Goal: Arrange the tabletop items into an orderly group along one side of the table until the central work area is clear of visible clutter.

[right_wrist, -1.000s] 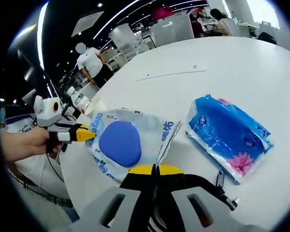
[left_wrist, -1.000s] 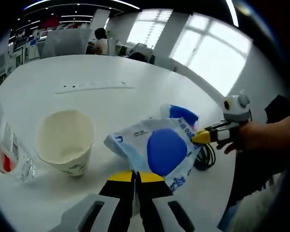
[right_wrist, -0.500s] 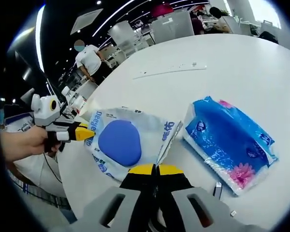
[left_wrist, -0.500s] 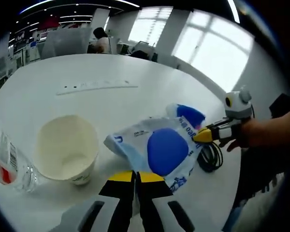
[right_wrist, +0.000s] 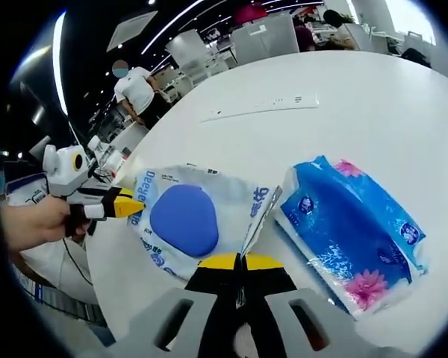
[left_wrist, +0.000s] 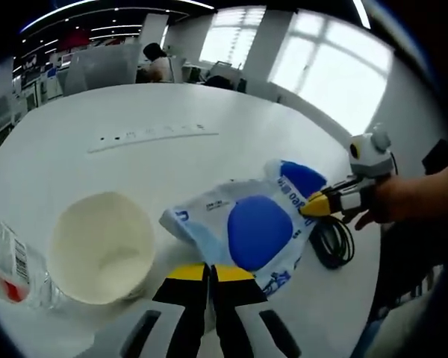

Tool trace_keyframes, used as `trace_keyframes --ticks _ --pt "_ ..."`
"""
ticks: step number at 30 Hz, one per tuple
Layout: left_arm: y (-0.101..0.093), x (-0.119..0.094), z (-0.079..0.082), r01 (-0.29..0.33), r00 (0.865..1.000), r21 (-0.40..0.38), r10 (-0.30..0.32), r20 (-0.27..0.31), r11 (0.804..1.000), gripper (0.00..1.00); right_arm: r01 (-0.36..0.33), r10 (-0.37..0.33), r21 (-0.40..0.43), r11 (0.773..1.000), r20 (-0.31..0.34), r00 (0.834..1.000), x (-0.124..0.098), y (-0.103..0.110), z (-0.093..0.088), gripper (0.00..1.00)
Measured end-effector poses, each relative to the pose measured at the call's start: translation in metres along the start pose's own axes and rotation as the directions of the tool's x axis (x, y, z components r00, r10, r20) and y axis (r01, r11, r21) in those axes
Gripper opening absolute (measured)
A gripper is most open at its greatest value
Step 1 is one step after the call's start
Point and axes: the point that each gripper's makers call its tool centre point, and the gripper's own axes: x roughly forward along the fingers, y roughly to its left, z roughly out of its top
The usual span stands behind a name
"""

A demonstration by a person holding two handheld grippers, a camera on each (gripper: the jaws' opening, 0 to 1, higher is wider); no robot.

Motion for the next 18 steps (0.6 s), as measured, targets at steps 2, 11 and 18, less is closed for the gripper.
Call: trace_keyframes --ticks 2,11,18 --pt "0.000 0.000 0.001 -0.003 1.000 0.005 0.003 0.001 1.000 0.00 0.001 -0.001 -0.003 1.000 0.002 1.000 0.000 0.000 0.001 0.00" --pt "0.000 0.005 0.007 -0.008 1.000 0.017 0.008 -0.001 1.000 0.00 0.008 -0.008 -0.001 1.000 0.000 1.000 0.003 -0.009 0.005 0.00" --pt "-0.002 0.006 0.012 -0.006 1.000 0.030 0.006 -0.004 1.000 0.00 0.011 -0.011 0.006 1.000 0.000 1.000 0.003 -0.011 0.006 0.00"
